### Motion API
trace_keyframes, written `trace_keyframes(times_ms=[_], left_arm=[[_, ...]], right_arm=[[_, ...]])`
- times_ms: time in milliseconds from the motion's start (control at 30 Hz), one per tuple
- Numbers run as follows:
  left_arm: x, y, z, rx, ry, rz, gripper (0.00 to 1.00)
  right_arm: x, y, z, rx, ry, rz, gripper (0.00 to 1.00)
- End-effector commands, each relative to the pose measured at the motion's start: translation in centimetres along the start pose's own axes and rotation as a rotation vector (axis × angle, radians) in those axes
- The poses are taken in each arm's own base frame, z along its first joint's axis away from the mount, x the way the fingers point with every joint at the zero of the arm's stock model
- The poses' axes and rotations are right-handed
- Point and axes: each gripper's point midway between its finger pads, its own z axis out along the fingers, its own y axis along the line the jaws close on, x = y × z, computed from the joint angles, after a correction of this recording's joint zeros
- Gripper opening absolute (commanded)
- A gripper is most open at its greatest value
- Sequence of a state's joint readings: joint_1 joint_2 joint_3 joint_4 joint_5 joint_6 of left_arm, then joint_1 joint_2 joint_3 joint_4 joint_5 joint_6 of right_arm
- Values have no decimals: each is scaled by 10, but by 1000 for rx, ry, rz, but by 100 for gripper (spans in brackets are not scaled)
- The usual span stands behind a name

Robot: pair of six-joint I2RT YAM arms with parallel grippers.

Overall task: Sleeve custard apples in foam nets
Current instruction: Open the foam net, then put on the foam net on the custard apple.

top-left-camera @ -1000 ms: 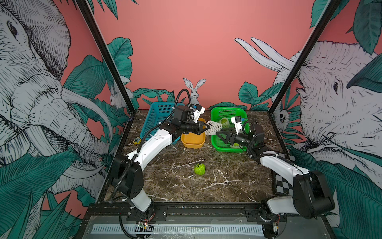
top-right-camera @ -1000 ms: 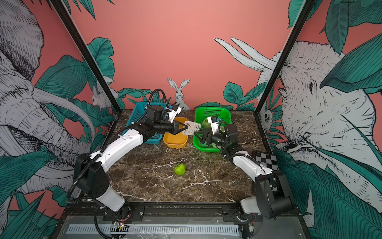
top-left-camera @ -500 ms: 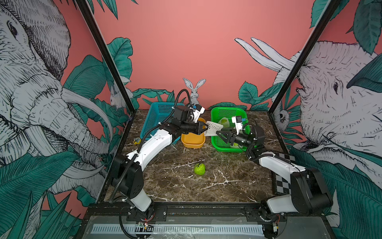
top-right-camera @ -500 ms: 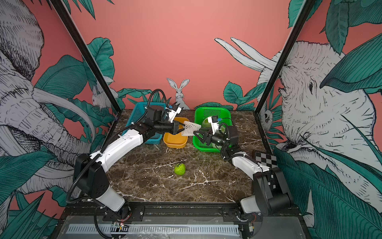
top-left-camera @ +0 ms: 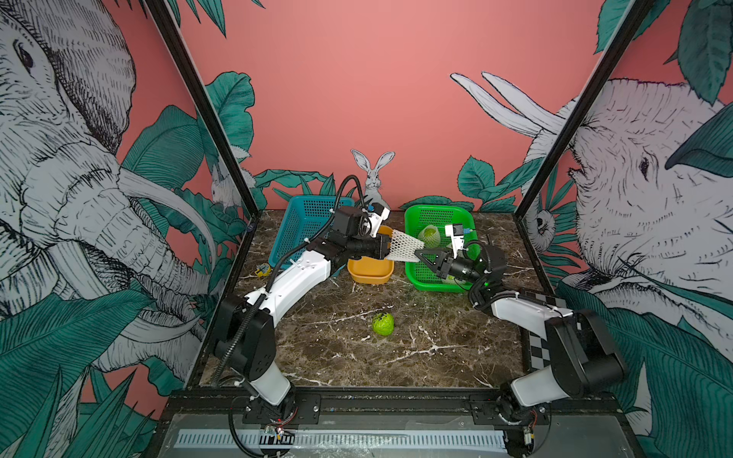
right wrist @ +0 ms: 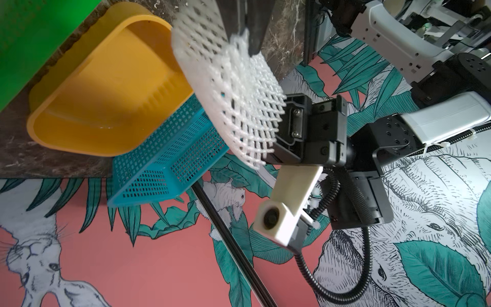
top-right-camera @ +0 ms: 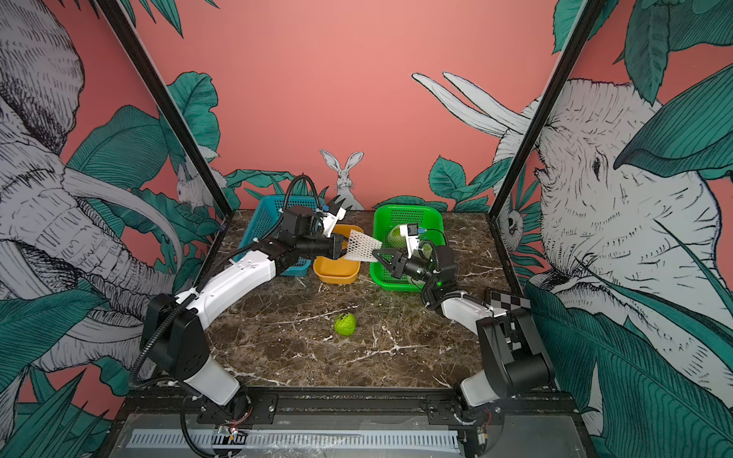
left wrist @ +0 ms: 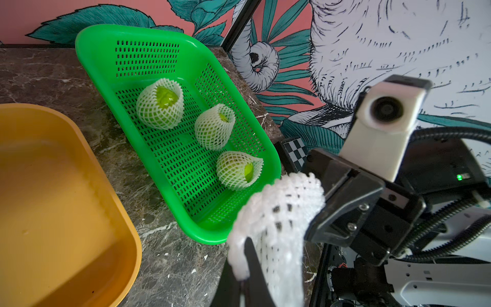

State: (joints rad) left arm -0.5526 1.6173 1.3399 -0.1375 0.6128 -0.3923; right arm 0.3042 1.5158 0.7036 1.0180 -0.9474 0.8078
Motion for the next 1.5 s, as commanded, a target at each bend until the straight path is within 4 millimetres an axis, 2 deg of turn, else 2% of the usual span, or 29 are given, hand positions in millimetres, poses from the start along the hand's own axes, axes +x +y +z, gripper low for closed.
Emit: trace_keyframes(times_ms=[0, 133, 300, 367, 500, 600, 733, 867, 1067, 1200, 1267, 1300, 1467], left_arm=[[-10, 1, -12, -34, -57, 9, 22], [-4, 13, -20, -114, -57, 17, 48], [12, 36, -36, -255, -51, 32, 64], [21, 43, -41, -294, -35, 31, 69], [42, 54, -45, -345, 15, 18, 70], [62, 59, -48, -354, 64, -3, 70], [97, 61, -55, -353, 135, -42, 65], [132, 66, -63, -368, 182, -95, 55], [182, 68, -59, -386, 249, -157, 38], [210, 72, -55, -422, 271, -198, 17], [223, 75, -53, -427, 285, -222, 3], [229, 76, -52, -432, 293, -228, 0], [248, 79, -42, -427, 314, -247, 0]], right_arm=[[-17, 18, 1, -84, -35, -39, 0], [-14, 18, 0, -69, -17, -32, 0], [2, 13, -8, 6, 39, -17, 0], [7, 13, -11, 18, 47, 2, 0], [22, 16, -15, 35, 84, 64, 0], [46, 17, -19, 97, 162, 96, 0], [82, 25, -30, 189, 312, 131, 0], [113, 37, -48, 284, 458, 185, 0], [153, 49, -56, 332, 587, 251, 0], [166, 46, -49, 336, 606, 275, 0], [169, 43, -44, 337, 616, 274, 0], [170, 43, -42, 339, 620, 270, 0], [170, 37, -30, 327, 608, 272, 0]])
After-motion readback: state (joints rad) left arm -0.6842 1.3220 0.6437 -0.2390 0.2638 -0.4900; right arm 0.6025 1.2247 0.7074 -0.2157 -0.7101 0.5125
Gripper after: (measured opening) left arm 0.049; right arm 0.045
